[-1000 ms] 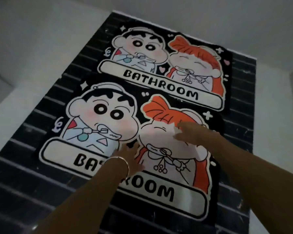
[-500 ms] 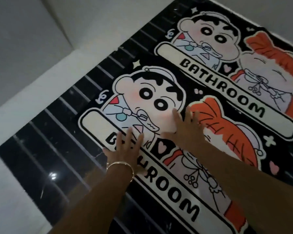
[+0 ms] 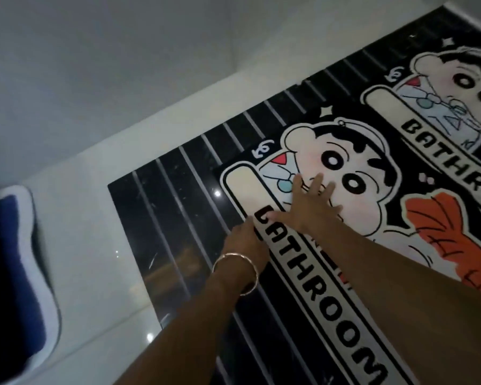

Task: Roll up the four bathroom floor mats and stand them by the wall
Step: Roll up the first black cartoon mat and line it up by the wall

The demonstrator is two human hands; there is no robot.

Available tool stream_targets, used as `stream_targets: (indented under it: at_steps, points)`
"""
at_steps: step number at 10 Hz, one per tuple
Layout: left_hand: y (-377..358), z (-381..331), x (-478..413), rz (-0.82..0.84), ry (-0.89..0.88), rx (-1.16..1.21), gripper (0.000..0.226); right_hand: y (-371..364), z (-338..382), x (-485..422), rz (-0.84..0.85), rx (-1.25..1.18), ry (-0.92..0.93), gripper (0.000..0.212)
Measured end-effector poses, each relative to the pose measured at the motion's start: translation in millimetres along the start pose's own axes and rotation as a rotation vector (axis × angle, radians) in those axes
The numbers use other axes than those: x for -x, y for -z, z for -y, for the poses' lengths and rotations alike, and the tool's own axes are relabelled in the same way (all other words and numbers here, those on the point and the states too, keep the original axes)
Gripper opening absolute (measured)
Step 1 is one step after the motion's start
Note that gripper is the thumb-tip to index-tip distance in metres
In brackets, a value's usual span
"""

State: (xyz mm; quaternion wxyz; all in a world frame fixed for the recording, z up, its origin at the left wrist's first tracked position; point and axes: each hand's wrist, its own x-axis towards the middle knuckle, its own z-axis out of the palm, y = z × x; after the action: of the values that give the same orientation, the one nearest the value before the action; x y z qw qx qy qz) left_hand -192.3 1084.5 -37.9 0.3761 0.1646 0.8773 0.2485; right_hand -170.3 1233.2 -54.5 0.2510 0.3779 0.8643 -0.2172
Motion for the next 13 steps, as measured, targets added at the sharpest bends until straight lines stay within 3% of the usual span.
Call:
stream_targets:
  at_steps: [1, 2, 3, 4, 5, 7, 8, 9, 10, 11, 13]
  points:
    - [-7.9, -7.7, -13.1, -0.151, 0.132, 0.46, 0.045, 2.8, -8.1, 0.5, 0.015, -0.017, 0.042, 0.107]
    - [-16.7, -8.5, -18.5, -0.291, 0.316, 0.686, 0.045, 10.9, -23.3, 2.9, -0.011, -0.143, 0.101, 0.087]
    - [-20.2, -1.0, -18.4, -0.188, 0.358, 0.821, 0.035, 17.8, -38.2, 20.4, -0.096, -0.415, 0.089, 0.064]
    - [-34.8, -0.9, -0.3, 0.051, 0.337, 0.653, 0.024, 12.8, -39.9, 50.3, -0.111, -0.463, 0.058, 0.049]
    - [-49.0, -6.4, 14.8, 0.095, 0.267, 0.504, 0.027, -1.1, -40.3, 84.9, -0.105, -0.427, 0.086, 0.048]
    - [26.6, -17.2, -3.5, -0.157, 0.254, 0.308, 0.037, -3.8, -64.9, 136.8, -0.138, -0.383, 0.103, 0.021]
    - [64.3, -2.3, -40.5, -0.342, 0.142, 0.371, 0.041, -9.5, -78.3, 157.5, -0.107, -0.294, 0.067, 0.045]
    - [80.6, 7.1, -41.1, -0.336, -0.047, 0.3, 0.057, -24.5, -85.7, 169.8, -0.004, -0.236, 0.093, 0.053]
    - [73.2, 15.0, -18.2, -0.227, -0.216, -0.236, 0.059, -35.5, -86.4, 171.7, 0.089, -0.16, 0.129, 0.057]
    - [52.6, 20.9, 10.1, -0.002, -0.347, -0.62, 0.047, -36.5, -81.7, 159.0, 0.152, -0.012, 0.173, 0.059]
    - [14.7, 32.6, 55.4, 0.175, -0.566, -0.927, 0.036, -45.0, -66.3, 138.9, 0.167, 0.205, 0.313, 0.057]
